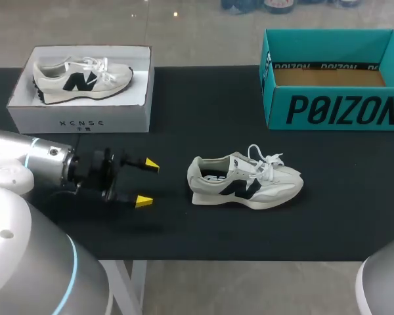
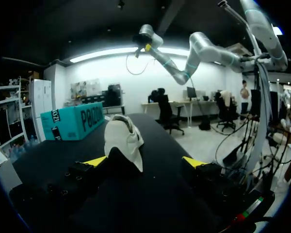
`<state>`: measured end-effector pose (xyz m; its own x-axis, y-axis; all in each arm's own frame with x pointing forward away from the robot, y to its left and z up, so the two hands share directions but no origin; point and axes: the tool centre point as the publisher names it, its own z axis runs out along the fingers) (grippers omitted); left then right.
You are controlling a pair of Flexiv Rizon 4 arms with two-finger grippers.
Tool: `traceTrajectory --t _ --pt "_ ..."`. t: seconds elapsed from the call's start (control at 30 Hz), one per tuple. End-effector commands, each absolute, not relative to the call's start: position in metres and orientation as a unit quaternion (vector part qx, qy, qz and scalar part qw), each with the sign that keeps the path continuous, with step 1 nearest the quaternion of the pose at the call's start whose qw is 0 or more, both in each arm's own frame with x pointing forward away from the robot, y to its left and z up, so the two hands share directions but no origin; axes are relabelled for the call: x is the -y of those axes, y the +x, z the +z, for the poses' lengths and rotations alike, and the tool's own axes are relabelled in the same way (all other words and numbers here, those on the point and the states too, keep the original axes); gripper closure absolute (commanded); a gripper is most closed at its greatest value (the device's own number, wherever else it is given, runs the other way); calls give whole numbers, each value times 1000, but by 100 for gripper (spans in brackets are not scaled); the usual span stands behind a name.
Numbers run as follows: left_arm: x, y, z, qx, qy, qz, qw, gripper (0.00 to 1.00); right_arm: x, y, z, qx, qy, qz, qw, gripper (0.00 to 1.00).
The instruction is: Take the shoe out of the shoebox, open the shoe tongue, remove and reinsert the insole, then place the shoe into the shoebox
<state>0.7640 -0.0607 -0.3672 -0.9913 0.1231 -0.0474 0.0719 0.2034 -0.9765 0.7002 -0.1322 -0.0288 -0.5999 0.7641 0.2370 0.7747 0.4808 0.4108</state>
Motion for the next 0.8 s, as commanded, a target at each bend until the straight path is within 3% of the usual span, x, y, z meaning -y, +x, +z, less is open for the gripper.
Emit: traceTrajectory --t 0.03,0.8 --pt "72 772 -376 779 -58 625 24 0 132 703 -27 861 -447 -242 13 0" --pt "126 813 -414 803 -44 594 20 0 132 703 -27 861 -447 -242 13 0"
